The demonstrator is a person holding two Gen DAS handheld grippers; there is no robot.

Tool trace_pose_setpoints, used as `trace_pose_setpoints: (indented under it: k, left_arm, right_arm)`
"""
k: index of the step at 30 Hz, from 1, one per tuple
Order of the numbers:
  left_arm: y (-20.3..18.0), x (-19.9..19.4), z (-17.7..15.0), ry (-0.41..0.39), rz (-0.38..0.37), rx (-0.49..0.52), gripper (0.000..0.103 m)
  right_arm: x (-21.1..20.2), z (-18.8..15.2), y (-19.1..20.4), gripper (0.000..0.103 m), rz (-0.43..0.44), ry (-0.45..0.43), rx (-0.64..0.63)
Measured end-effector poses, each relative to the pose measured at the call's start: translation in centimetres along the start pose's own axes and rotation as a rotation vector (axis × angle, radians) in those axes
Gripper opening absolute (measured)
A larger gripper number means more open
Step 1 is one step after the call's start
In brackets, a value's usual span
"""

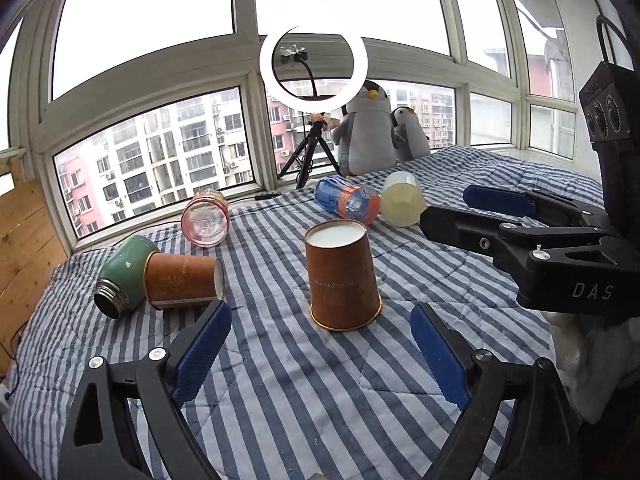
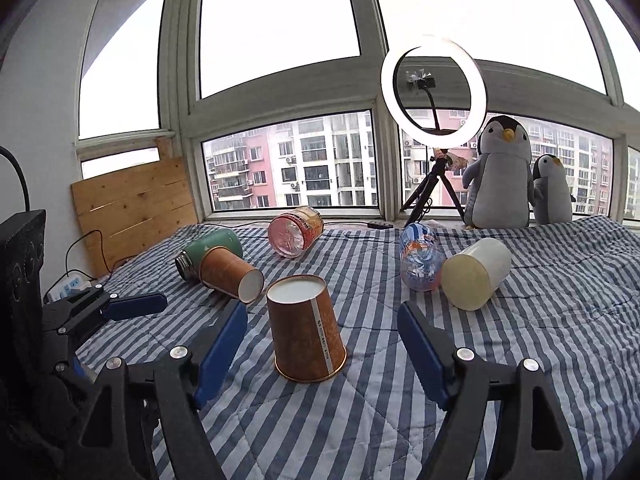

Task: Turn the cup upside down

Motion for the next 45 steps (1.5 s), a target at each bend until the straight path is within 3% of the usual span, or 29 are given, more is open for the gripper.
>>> trace_pose_setpoints:
  k: [4,11,17,26,45]
  left_arm:
    - [0.7,-1.7,0.9,-0.069,0.005,-0.057,0.1]
    - [3.7,-4.1,3.1,-0.241,0.123,-0.156,0.103]
    - [5.1,-4.9,4.5,-0.354,0.209,-0.176,0.103]
    - [4.7,-4.1,4.2,-0.385,0.205,-0.173,0.103]
    - [4.9,-4.8,3.8,-0.423,0.222,-0.192,0.103]
  right_arm:
    - [-1.8,0.6,-0.2,0.083,-0.048,-0.053,-0.018]
    - [-2.9,1.4,-1.6,0.094,-0.147,-0.132,-0.012]
    - [-2.0,0.8,-2.2,0.094,-0.203,-0.14,-0.016]
    - [-3.1,1.4,-2.6,0.097,-0.245,-0.204,-0.008]
    - [-4.2,1.3,-3.1,0.102,-0.344,-0.246,-0.008]
Point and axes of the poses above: each gripper's, at about its wrist camera, not at the fingertips, and x roughly the way its jaws point, y to its left, z to its top, the point moved 10 cm from there along x, roughly the way its jaws point, and after that the axes turned 9 degrees about -x, right-handed, at the moved point
